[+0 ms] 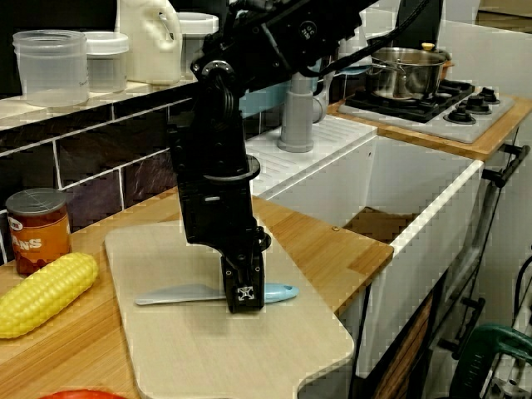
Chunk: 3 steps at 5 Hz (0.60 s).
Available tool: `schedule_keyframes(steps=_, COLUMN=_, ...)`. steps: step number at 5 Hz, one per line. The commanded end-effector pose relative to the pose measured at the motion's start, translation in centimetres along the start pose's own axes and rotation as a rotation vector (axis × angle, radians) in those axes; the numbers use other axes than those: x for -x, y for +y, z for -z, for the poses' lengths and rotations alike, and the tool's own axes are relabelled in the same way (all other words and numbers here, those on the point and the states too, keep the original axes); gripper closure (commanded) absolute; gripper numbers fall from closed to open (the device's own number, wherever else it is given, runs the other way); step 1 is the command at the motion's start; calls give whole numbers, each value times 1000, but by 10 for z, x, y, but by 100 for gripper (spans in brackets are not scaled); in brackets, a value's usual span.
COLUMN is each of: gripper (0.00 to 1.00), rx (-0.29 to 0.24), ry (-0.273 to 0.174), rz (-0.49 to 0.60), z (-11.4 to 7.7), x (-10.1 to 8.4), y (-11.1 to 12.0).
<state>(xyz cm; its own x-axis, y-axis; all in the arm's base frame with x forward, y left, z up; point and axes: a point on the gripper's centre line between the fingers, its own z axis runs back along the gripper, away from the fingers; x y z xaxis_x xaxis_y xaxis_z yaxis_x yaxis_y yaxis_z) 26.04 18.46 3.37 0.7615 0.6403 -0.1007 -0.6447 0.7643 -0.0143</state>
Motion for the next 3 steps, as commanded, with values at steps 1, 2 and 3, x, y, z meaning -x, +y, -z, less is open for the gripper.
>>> schedule_keyframes(steps=1, gripper=100, rx=-1, ry=-33, rz=43, z=-18, x=-3, y=5)
schedule_keyframes(steps=2, gripper=100, rx=23, ry=-37, rz=44, z=-24, x=-2, y=15)
schedule_keyframes(steps=3, gripper=100, rx=41, ry=-31, rz=57, z=-26, x=-2, y=19)
